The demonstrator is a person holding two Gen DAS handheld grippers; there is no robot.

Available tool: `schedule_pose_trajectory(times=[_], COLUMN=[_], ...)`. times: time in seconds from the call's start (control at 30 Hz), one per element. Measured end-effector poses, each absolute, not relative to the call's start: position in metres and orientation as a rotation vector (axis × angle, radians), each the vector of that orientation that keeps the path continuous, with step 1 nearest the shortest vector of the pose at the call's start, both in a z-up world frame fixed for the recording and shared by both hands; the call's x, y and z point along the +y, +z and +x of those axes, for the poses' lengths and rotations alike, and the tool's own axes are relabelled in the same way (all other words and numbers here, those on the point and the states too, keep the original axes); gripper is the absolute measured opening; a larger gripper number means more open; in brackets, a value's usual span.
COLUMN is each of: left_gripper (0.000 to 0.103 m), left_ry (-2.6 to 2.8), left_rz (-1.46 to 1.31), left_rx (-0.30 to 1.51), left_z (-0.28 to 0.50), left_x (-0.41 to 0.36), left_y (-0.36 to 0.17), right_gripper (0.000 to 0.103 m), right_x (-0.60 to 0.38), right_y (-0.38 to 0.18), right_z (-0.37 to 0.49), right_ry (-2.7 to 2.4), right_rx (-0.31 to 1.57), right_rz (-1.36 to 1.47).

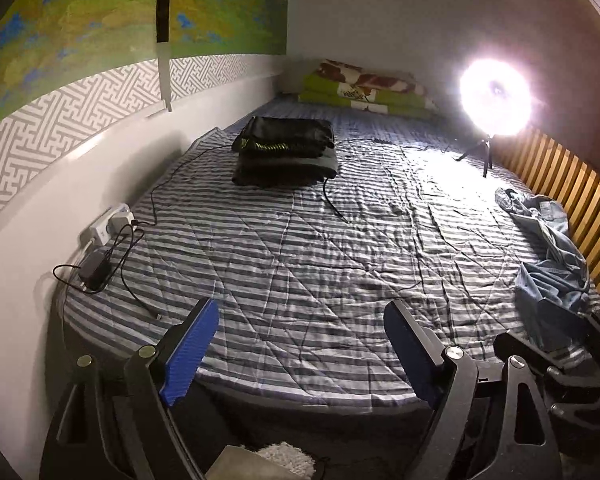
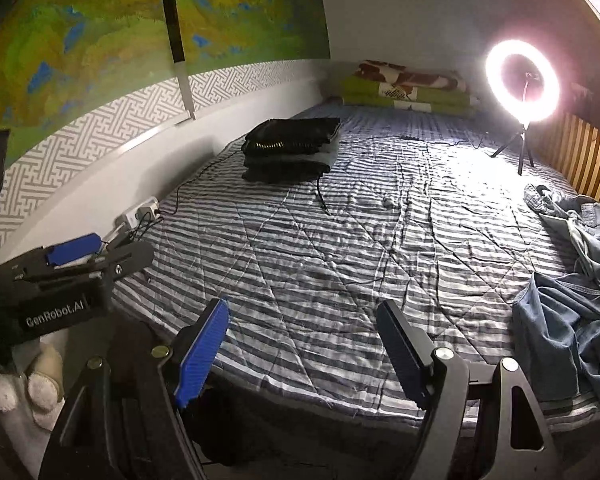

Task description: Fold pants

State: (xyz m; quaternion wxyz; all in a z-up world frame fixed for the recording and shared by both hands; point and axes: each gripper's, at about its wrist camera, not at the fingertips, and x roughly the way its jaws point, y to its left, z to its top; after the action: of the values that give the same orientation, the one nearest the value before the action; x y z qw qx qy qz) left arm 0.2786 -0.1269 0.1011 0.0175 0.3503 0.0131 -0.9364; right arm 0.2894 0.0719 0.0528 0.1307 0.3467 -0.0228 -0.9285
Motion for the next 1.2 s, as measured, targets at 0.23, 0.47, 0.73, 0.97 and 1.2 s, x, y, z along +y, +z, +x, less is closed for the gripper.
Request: schedule_pose_trajectory(times=[0.23, 0.47, 0.73, 0.97, 1.2], left_gripper=[0.09, 0.091, 0.091, 0.093, 0.093], left_ry=[-2.938, -2.94, -2.91, -2.914, -2.909], left_rz=[1.116, 1.123, 1.127, 1.144, 1.162], left_rx=[0.023, 0.026, 0.061, 0.06, 0.062], left_z=[0.271, 0.27, 0.269, 0.262, 0.257], left_x=[-0.117, -0.117, -0.13, -0.13, -0.129], left_y=[0.096, 0.092, 0.089, 0.084, 0.078], right_gripper=[0.073, 0.073, 0.073, 0.073, 0.073], right_x=[0.078, 0.077, 0.068, 0.064, 0.064], right_y=[0.053, 0.051, 0.044, 0.038, 0.035], right_z=[0.291, 0.289, 0.282, 0.279, 0.275], right_ry=[-2.718, -2.712, -2.681, -2.671, -2.668], right_rx=[-0.066, -0.076, -0.07, -0.076, -0.091], right_rz=[1.017, 1.026, 1.047, 1.071, 1.089])
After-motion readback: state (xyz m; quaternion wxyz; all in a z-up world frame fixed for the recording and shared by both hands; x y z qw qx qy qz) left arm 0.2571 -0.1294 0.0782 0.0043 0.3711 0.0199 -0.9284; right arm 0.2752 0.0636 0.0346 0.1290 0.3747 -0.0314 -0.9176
